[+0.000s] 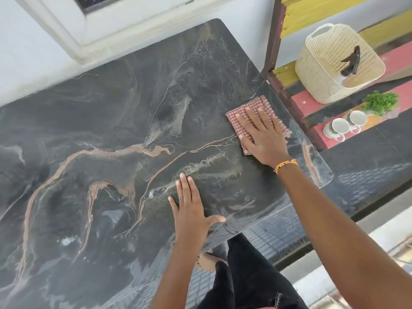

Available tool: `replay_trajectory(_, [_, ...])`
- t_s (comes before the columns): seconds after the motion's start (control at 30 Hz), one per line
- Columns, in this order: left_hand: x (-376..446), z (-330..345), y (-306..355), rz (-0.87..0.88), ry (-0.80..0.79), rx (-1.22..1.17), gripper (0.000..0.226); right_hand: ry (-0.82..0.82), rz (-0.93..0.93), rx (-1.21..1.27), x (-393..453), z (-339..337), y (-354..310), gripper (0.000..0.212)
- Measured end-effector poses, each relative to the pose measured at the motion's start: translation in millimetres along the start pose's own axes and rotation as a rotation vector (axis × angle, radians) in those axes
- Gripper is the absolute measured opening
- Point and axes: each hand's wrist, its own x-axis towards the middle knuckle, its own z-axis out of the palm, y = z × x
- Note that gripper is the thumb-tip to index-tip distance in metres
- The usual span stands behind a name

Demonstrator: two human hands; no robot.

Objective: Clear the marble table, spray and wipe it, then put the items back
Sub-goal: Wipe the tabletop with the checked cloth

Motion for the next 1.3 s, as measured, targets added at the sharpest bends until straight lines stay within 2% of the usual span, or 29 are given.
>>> replay_trajectory(0.13, [-1.5, 0.3, -2.2, 0.03, 0.023, -0.045, 0.128, 0.035, 0.221, 0.015, -20.8, -3.4, 44.0, 0.054])
replay_trajectory(0.23, [-1.3, 1.0, -1.7, 0.031, 0.036, -0.049, 0.13, 0.063, 0.352, 0.041, -46.4, 4.9, 26.5, 0.055])
replay_trajectory(0.3, [-0.5, 1.3, -0.5, 0.03, 0.04, -0.048, 0.13, 0.069, 0.35, 0.036, -58.6, 10.1, -1.7, 0.056])
replay_trajectory(0.4, [0.8, 0.3, 0.3, 0.038, 0.043, -0.043, 0.13, 0.045, 0.18, 0.015, -64.6, 19.8, -52.3, 0.056])
replay_trajectory(0.53, [-13.3, 2.4, -3.1, 0.037, 0.082, -0.019, 0.132, -0.054, -0.163, 0.023, -71.3, 33.1, -108.9, 0.054])
replay_trajectory(0.63, [-30.2, 8.5, -5.8, 0.078, 0.057, -0.005, 0.14, -0.103, -0.356, 0.017, -87.9, 35.9, -99.6, 0.054])
replay_trajectory(0.7, [-36.9, 12.7, -2.7, 0.135, 0.007, 0.022, 0.146, -0.08, -0.37, 0.006, -99.8, 33.7, -72.8, 0.055])
replay_trajectory(0.83, [-39.1, 18.6, 8.4, 0.154, -0.06, 0.061, 0.137, -0.005, -0.132, 0.018, -110.0, 19.6, -3.7, 0.056])
replay_trajectory(1.03, [-39.7, 19.5, 6.9, 0.179, -0.03, 0.085, 0.125, 0.073, 0.252, 0.049, -109.5, 4.3, 76.0, 0.054])
replay_trajectory(1.17, [-38.8, 19.8, 4.6, 0.198, -0.025, 0.06, 0.122, 0.123, 0.322, 0.06, -131.0, 11.3, 76.1, 0.056])
replay_trajectory(1.3, [-38.3, 21.0, 3.3, 0.204, -0.008, 0.038, 0.121, 0.101, 0.342, 0.118, -154.6, 19.4, 31.0, 0.059])
